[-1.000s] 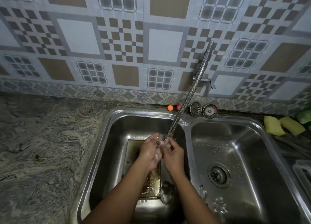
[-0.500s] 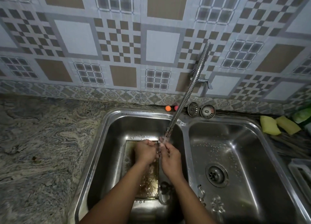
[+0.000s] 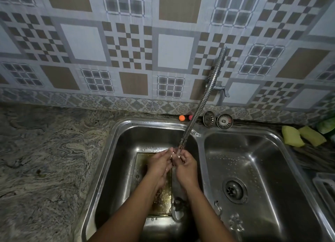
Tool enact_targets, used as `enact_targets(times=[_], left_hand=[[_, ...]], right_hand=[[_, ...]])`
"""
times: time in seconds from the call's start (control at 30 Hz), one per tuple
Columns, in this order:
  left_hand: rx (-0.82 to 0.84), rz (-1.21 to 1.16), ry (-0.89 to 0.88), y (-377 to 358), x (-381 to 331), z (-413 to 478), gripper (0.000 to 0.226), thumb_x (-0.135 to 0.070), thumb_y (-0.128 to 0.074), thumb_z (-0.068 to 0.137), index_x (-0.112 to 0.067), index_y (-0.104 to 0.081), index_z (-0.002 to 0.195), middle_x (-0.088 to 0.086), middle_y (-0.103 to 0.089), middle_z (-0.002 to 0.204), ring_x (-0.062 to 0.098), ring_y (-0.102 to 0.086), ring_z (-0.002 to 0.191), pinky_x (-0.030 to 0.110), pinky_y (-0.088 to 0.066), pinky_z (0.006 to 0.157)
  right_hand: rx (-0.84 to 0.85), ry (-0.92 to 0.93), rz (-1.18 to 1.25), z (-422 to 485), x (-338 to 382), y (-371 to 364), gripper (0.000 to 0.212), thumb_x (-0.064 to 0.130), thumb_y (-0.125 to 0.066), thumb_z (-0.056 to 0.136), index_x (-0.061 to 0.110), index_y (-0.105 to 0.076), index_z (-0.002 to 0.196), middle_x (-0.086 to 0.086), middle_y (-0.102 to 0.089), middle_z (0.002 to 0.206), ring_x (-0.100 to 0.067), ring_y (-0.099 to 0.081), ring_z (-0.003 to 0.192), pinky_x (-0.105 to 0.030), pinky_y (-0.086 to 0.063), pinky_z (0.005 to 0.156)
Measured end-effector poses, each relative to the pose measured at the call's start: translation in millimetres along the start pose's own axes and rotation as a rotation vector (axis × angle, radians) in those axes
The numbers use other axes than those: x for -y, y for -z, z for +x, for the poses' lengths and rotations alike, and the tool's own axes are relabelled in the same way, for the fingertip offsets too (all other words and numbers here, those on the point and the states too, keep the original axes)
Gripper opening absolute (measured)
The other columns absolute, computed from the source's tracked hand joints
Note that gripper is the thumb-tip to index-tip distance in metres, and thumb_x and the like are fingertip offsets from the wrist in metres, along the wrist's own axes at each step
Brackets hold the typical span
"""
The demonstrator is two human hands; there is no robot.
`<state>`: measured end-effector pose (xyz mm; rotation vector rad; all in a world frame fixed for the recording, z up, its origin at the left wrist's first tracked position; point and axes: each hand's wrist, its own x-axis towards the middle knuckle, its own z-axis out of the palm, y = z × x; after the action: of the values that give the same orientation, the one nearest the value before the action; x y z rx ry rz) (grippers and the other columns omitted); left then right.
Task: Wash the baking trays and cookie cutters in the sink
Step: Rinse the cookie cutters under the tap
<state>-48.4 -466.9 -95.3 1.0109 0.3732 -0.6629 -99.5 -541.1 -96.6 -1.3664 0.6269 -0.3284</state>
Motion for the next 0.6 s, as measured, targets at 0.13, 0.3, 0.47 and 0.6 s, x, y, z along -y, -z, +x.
enact_targets(times=[0.13,0.3,0.47,0.6], left_hand=[[-0.069,-0.045,0.013,-6,15,-7,0.037,-0.005,-0.078,0.078,0.006,-0.066,0.111,0.02,-0.074,0.104,0.025,-0.072,0.088,0.026,-0.061,0.072],[-0.027,-0.252,0.015,-7,18,-9,0.026,0.007,-0.07,0.081,0.001,-0.067,0.105,0.021,-0.073,0.103,0.024,-0.071,0.086,0.024,-0.061,0.073],[-0.106,0.009,-0.138,-10,13,-2,0.018,0.001,-0.066,0.09,-0.005,-0.071,0.106,0.012,-0.076,0.098,0.022,-0.073,0.089,0.031,-0.06,0.079],[-0.221,0.167,-0.23,-11,9,-4,0.014,-0.002,-0.07,0.089,-0.007,-0.073,0.101,0.006,-0.077,0.089,0.015,-0.075,0.081,0.027,-0.059,0.074]], right_hand=[[-0.21,0.106,-0.097,9,-5,-2,0.018,0.009,-0.052,0.099,0.02,-0.064,0.102,-0.001,-0.073,0.094,-0.013,-0.07,0.086,-0.032,-0.057,0.079],[-0.128,-0.069,-0.023,13,-8,-7,0.026,0.019,-0.046,0.102,0.018,-0.062,0.123,-0.003,-0.072,0.109,-0.017,-0.069,0.101,-0.033,-0.055,0.089],[-0.158,-0.022,-0.072,-4,-11,-10,0.023,0.015,-0.049,0.101,0.026,-0.069,0.106,0.01,-0.073,0.095,0.002,-0.068,0.088,-0.02,-0.054,0.081],[-0.28,0.136,-0.231,-17,-7,-17,0.019,0.016,-0.06,0.095,0.029,-0.072,0.089,0.017,-0.068,0.073,0.007,-0.064,0.071,-0.016,-0.048,0.063]])
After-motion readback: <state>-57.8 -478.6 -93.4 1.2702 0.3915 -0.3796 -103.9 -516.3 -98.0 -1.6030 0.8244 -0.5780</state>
